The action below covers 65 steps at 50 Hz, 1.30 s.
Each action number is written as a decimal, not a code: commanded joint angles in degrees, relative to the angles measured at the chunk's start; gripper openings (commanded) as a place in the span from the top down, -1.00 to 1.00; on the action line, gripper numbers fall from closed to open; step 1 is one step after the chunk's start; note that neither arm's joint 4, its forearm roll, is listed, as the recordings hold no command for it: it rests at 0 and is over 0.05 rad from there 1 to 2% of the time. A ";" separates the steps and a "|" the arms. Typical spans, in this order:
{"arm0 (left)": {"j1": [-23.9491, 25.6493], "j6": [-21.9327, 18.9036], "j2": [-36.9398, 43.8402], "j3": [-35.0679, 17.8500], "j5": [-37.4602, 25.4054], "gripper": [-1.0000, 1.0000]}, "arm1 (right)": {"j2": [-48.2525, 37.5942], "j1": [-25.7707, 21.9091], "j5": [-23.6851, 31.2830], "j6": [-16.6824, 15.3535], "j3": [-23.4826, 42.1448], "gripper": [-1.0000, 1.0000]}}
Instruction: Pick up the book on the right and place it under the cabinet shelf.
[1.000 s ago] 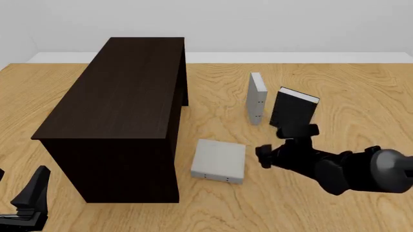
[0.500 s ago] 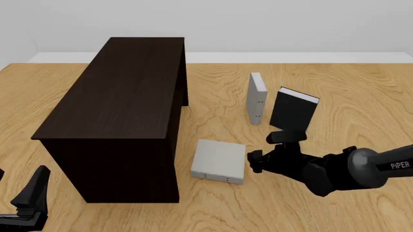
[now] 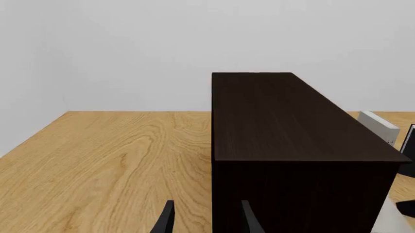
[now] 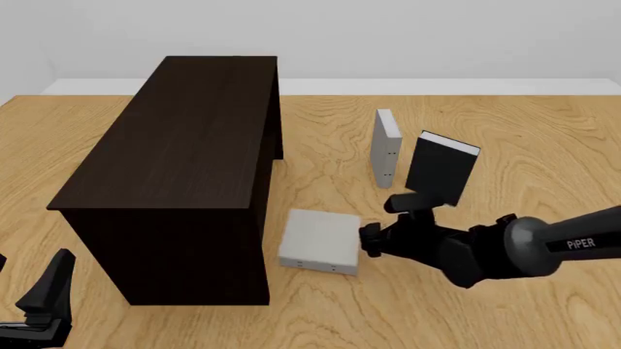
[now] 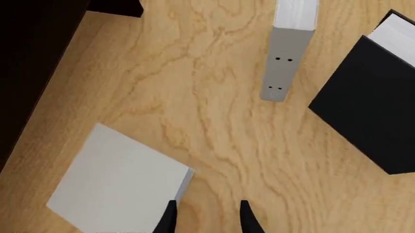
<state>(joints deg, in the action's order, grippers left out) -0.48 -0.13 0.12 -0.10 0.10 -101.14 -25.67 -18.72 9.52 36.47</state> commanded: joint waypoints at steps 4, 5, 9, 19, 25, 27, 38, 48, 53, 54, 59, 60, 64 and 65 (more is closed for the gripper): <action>-0.01 0.00 -0.06 0.04 0.03 -1.00 | -0.82 -4.26 1.05 3.97 3.66 -1.00; -0.01 0.00 -0.05 0.04 0.00 -1.00 | -0.76 -4.37 1.11 3.95 3.82 -1.00; -0.01 0.00 -0.04 0.03 -0.05 -1.00 | -0.98 -4.98 1.56 4.03 4.58 -1.00; -0.01 0.00 -0.02 -0.03 -0.06 -1.00 | -1.08 -6.89 2.82 4.08 6.51 -1.00; -0.01 -0.02 0.01 0.01 -0.09 -1.00 | -2.54 -8.27 2.92 4.46 7.99 -1.00; -0.01 -0.01 0.02 0.00 -0.08 -1.00 | -2.85 -9.14 2.99 4.75 8.37 -1.00; -0.02 -0.02 0.03 -0.02 -0.09 -1.00 | -3.92 -11.49 3.85 4.93 10.73 -1.00; -0.03 -0.03 0.03 -0.01 -0.13 -1.00 | -4.94 -14.08 4.17 5.48 12.59 -1.00; -0.03 -0.03 0.01 0.01 -0.15 -1.00 | -5.23 -15.04 4.45 5.62 13.51 -1.00; -0.03 -0.03 0.00 0.01 -0.15 -1.00 | -5.37 -15.39 4.46 5.69 13.76 -1.00; -0.03 -0.03 -0.02 0.03 -0.15 -1.00 | -6.08 -16.39 4.94 5.64 15.01 -1.00; -0.03 -0.02 -0.03 0.02 -0.16 -1.00 | -6.11 -16.74 5.21 5.45 15.47 -1.00; -0.03 -0.02 -0.04 0.02 -0.15 -1.00 | -6.35 -17.26 5.71 5.26 16.39 -1.00; -0.03 -0.02 -0.04 0.02 -0.14 -1.00 | -6.35 -17.49 5.84 5.38 16.65 -1.00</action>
<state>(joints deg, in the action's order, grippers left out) -0.51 -0.16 0.11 -0.09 -0.04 -106.58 -40.23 -13.33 11.40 49.94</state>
